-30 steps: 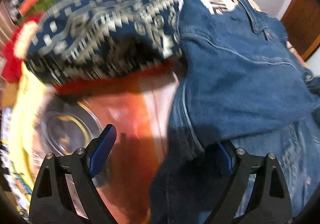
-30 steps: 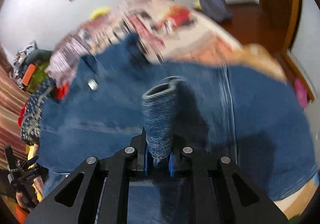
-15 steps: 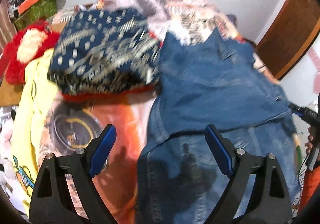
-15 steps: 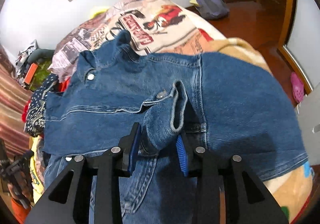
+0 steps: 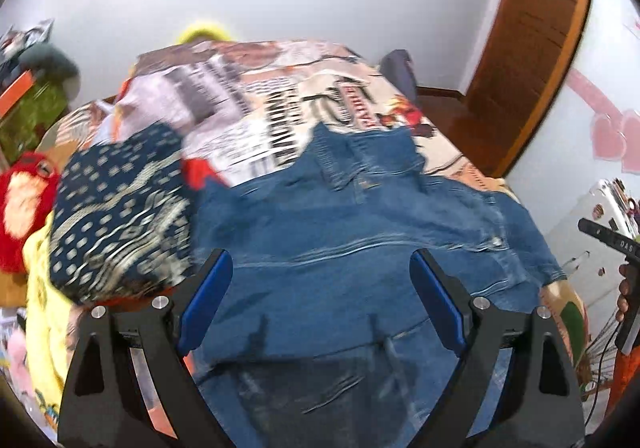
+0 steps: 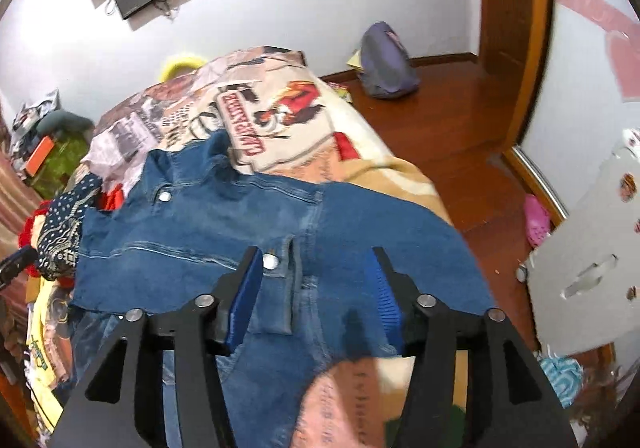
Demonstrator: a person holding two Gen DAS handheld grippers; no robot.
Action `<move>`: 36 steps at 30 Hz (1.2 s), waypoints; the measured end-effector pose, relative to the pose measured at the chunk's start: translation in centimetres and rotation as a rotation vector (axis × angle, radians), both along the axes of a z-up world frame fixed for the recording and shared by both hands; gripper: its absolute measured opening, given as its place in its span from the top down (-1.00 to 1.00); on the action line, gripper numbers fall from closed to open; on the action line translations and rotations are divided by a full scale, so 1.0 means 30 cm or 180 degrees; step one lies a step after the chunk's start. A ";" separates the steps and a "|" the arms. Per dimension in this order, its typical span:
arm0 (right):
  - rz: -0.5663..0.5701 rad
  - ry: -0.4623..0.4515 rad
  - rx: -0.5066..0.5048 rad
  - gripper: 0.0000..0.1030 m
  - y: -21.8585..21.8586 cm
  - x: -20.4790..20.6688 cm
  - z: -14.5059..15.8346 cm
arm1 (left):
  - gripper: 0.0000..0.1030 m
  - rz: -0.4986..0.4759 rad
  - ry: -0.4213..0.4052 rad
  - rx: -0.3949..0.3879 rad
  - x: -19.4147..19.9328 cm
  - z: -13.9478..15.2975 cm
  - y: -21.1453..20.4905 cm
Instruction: Fold large clothes
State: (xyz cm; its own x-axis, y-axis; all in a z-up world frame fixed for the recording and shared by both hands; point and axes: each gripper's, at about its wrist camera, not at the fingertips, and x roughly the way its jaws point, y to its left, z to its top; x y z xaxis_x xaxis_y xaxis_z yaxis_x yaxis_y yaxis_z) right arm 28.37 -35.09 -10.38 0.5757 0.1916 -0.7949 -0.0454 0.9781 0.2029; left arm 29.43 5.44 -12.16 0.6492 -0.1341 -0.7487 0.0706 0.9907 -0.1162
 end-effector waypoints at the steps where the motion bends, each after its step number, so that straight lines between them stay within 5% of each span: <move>1: -0.0043 0.0027 0.0014 0.00 -0.019 -0.010 -0.008 | -0.76 -0.0035 -0.0007 0.0016 0.013 0.001 -0.023; 6: -0.0303 0.0246 0.0173 0.00 -0.118 -0.056 -0.092 | -0.76 -0.0280 -0.0025 0.0146 0.065 -0.023 -0.183; 14: -0.0809 0.0896 0.0924 0.00 -0.277 -0.077 -0.343 | -0.76 -0.0463 0.0253 0.0080 0.113 -0.150 -0.304; 20: -0.1052 0.0885 0.1381 0.00 -0.330 -0.034 -0.403 | -0.76 -0.0425 0.0420 0.0040 0.153 -0.219 -0.317; 25: -0.1225 0.0868 0.1327 0.00 -0.339 0.043 -0.433 | -0.76 -0.0351 0.0552 -0.0078 0.184 -0.260 -0.302; 31: -0.1200 0.0787 0.0865 0.02 -0.314 0.108 -0.408 | -0.76 -0.0344 0.0555 -0.0007 0.180 -0.276 -0.304; 36: -0.1283 0.0451 0.0810 0.63 -0.327 0.068 -0.328 | -0.76 -0.0364 0.0594 -0.0030 0.158 -0.278 -0.294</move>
